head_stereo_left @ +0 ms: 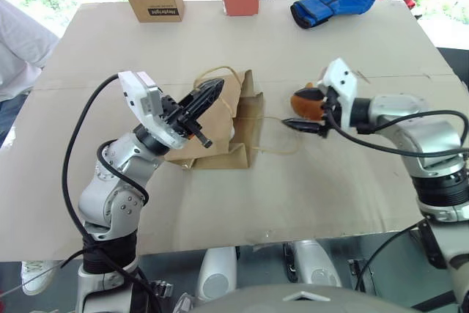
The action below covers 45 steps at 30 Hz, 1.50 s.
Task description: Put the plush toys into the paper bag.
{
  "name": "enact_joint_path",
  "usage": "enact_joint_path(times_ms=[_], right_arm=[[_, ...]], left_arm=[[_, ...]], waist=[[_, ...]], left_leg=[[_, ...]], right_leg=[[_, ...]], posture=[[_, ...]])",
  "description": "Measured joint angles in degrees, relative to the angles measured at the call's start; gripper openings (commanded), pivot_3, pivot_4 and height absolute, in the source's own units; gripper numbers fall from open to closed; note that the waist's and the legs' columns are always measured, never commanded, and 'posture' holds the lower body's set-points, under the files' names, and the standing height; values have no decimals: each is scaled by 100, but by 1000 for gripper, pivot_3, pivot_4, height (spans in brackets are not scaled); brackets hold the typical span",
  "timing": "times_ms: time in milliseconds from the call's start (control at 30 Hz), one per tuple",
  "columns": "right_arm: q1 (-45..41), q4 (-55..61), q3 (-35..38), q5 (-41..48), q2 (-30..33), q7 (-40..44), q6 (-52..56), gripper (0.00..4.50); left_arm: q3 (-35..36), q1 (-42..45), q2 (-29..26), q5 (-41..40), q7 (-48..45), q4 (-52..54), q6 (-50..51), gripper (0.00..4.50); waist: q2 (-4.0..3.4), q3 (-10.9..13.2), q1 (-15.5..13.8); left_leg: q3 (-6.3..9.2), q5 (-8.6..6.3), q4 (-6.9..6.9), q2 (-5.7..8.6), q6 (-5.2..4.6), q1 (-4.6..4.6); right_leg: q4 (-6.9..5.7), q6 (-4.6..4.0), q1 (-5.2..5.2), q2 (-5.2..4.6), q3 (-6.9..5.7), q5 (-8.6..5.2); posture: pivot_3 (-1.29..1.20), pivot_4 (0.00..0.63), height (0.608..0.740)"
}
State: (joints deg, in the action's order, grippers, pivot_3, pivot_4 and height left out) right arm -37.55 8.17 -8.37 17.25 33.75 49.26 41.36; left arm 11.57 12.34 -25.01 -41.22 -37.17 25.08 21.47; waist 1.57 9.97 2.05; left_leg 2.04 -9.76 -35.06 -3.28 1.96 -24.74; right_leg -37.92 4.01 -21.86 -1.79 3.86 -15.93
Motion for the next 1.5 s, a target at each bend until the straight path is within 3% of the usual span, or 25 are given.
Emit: enact_joint_path(times_ms=[67,133,233,367,400,567,600,767,1100,1167,1333,1500], right_arm=[[-246,-693,-161,-348,-22,-157,-213,3868],[-509,-1534,-414,-772,-162,-349,-472,3351],[-838,-2889,-730,-1189,-602,-460,-1044,2197],[-965,-3215,-807,-1517,-642,-361,-1772,168],[-945,-3163,-802,-1534,-631,-335,-1840,64],[-697,-2815,-682,-1489,-474,-189,-1921,64],[-337,-2040,-452,-1176,-304,128,-2005,64],[-294,-502,-390,-707,-544,332,-1788,64],[-742,-723,-1112,-1047,-1076,339,-1946,64],[-741,-808,-1068,-1085,-904,303,-1940,64],[-341,-1162,-273,-1448,353,4,-1903,64],[-334,-711,257,-1053,371,-16,-1522,64]], left_arm=[[-2,36,1,-2,24,7,0,0],[-28,121,5,-4,69,28,0,0],[-43,155,13,-3,110,35,-1,0],[-113,298,89,6,202,33,0,0],[-132,359,103,7,209,33,0,0],[-180,434,126,4,202,25,4,0],[-193,443,111,-13,160,-4,17,0],[-325,623,106,-81,-34,-178,70,0],[-374,949,85,-97,-324,-546,120,0],[-379,951,80,-82,-333,-547,127,0],[-246,820,-80,-77,-330,-537,172,0],[-311,827,-80,-85,-393,-541,194,0]], waist=[[0,0,37],[0,0,42],[-2,1,38],[-1,1,4],[-1,1,9],[-2,1,15],[-6,5,-7],[-10,7,38],[-10,8,-18],[-10,8,-33],[-10,10,-129],[-13,12,26]], left_leg=[[-3,0,0,0,0,3],[-4,0,0,0,0,4],[-3,0,2,0,-1,1],[-2,-1,1,1,-2,-1],[-3,-1,1,1,-2,0],[-2,0,0,1,-1,1],[0,-1,1,1,-2,-3],[6,-1,3,-2,-2,3],[3,-1,-1,0,-1,-3],[3,-1,-1,0,-1,-5],[-5,-1,-2,5,-1,-4],[1,-1,2,-1,-2,4]], right_leg=[[-2,0,0,1,4,1],[-1,0,0,2,6,1],[-1,0,-1,3,7,1],[2,1,1,1,5,1],[1,1,1,1,5,1],[-2,1,2,2,6,1],[0,2,1,2,4,0],[-5,2,1,8,3,0],[-1,1,1,3,1,1],[0,1,1,2,1,1],[5,1,1,-4,4,0],[-4,1,1,6,5,0]], posture=[[0,150,740],[0,150,740],[0,150,740],[0,150,740],[0,150,740],[0,150,740],[0,150,740],[0,150,740],[0,150,740],[0,150,740],[0,150,740],[0,150,740]])
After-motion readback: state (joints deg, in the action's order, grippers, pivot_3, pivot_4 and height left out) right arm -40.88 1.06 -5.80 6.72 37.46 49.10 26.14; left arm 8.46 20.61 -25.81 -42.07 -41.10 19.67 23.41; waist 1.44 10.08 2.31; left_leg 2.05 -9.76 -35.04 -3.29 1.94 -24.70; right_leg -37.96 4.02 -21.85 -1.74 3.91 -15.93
